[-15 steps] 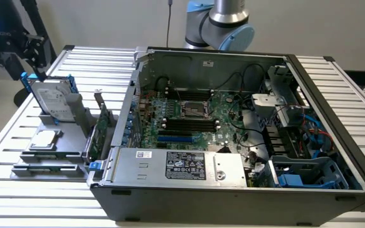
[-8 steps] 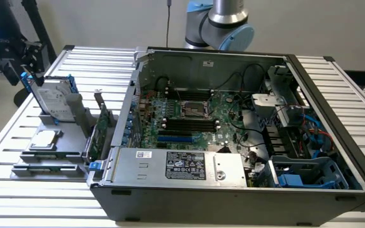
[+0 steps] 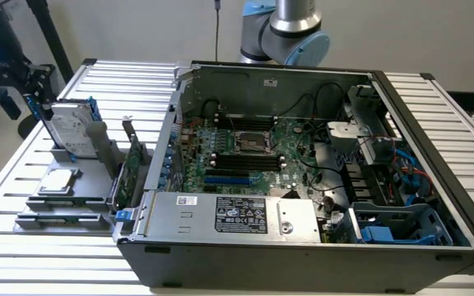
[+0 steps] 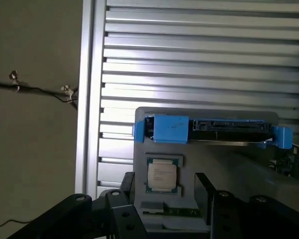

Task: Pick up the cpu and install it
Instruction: 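Pick up the cpu and move it towards the insertion slot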

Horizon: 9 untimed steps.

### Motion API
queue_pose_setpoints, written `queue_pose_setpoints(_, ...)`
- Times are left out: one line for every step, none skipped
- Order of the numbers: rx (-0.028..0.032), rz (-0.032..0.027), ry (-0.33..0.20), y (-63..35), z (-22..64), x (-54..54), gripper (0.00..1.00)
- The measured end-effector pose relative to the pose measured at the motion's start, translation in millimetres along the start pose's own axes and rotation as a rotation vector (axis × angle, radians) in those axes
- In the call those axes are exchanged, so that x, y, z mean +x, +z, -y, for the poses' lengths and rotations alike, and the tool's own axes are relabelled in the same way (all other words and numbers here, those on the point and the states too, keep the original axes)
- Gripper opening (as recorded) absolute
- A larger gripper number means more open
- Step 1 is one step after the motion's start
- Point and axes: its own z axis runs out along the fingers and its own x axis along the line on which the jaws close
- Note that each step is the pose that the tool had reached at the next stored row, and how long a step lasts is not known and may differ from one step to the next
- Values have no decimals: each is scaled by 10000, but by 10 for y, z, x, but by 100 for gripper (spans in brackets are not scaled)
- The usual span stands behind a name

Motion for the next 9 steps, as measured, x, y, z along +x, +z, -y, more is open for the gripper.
queue_pose_setpoints(0,-1,0,17,25,13,60)
queue_pose_setpoints(0,-1,-1,34,53,21,60)
queue_pose_setpoints(0,0,-1,53,85,26,60)
queue_pose_setpoints(0,0,-1,69,108,28,60)
queue_pose_setpoints(0,-1,-1,87,132,28,60)
queue_pose_setpoints(1,-1,-1,104,151,29,60)
queue_pose_setpoints(0,0,-1,122,164,28,60)
queue_pose_setpoints(-1,1,-1,141,173,28,60)
queue_pose_setpoints(0,0,-1,158,177,28,60)
